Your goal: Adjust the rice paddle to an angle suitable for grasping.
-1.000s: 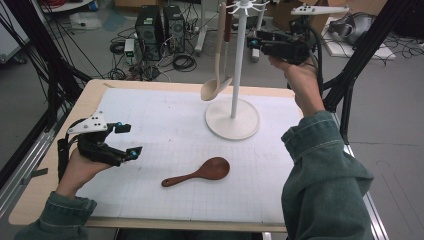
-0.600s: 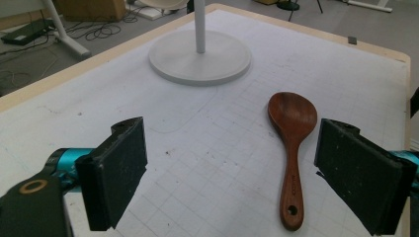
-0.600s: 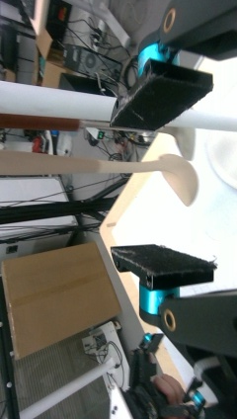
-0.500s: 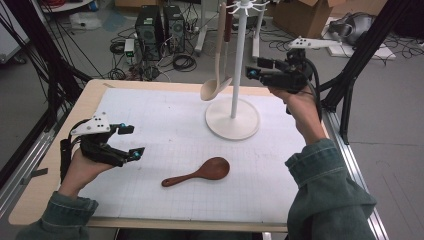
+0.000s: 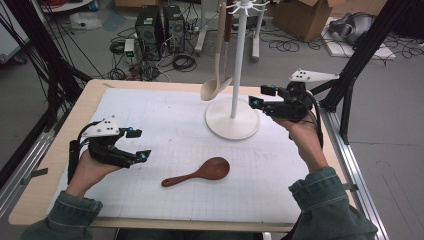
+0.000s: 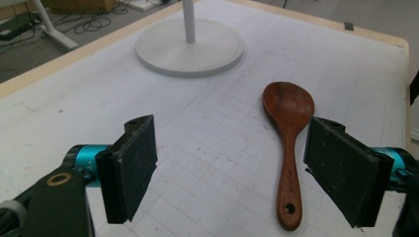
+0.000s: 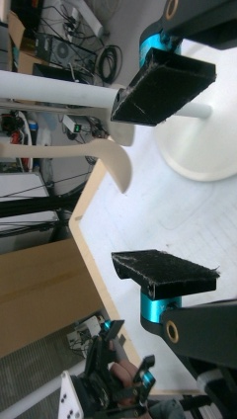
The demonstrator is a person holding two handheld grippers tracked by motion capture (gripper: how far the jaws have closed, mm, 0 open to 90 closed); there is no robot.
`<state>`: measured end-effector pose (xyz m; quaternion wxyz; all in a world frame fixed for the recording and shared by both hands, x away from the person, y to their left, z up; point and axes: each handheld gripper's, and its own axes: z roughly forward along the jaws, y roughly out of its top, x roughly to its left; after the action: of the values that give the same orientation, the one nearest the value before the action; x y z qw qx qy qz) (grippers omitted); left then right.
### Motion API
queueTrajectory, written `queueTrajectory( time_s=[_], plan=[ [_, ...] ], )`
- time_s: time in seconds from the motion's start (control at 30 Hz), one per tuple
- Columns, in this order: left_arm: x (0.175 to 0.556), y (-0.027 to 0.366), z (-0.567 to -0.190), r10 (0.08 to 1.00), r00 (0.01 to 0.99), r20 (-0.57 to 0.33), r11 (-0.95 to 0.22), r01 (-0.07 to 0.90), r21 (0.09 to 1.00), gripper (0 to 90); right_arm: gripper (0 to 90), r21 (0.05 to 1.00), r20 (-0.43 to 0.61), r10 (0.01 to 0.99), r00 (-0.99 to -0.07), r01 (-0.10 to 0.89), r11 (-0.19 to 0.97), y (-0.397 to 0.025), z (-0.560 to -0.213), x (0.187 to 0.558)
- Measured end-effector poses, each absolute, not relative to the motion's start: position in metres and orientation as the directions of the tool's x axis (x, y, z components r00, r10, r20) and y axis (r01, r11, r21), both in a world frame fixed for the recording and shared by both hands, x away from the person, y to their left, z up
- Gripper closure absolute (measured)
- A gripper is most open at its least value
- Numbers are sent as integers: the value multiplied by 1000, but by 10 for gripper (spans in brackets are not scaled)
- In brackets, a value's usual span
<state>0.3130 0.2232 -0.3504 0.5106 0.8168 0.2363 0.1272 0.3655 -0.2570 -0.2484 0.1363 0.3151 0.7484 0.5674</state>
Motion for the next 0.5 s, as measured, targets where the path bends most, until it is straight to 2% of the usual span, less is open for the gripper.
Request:
queueTrajectory(
  time_s=[0.27, 0.5],
  plan=[
    [315, 213, -363, 497, 867, -39, -379, 257, 889, 246, 280, 937, 158, 615, -772, 313, 152, -263, -269, 345],
    [314, 204, -372, 461, 886, -46, -398, 253, 882, 333, 276, 937, 149, 616, -773, 309, 161, -268, -282, 333]
  ],
)
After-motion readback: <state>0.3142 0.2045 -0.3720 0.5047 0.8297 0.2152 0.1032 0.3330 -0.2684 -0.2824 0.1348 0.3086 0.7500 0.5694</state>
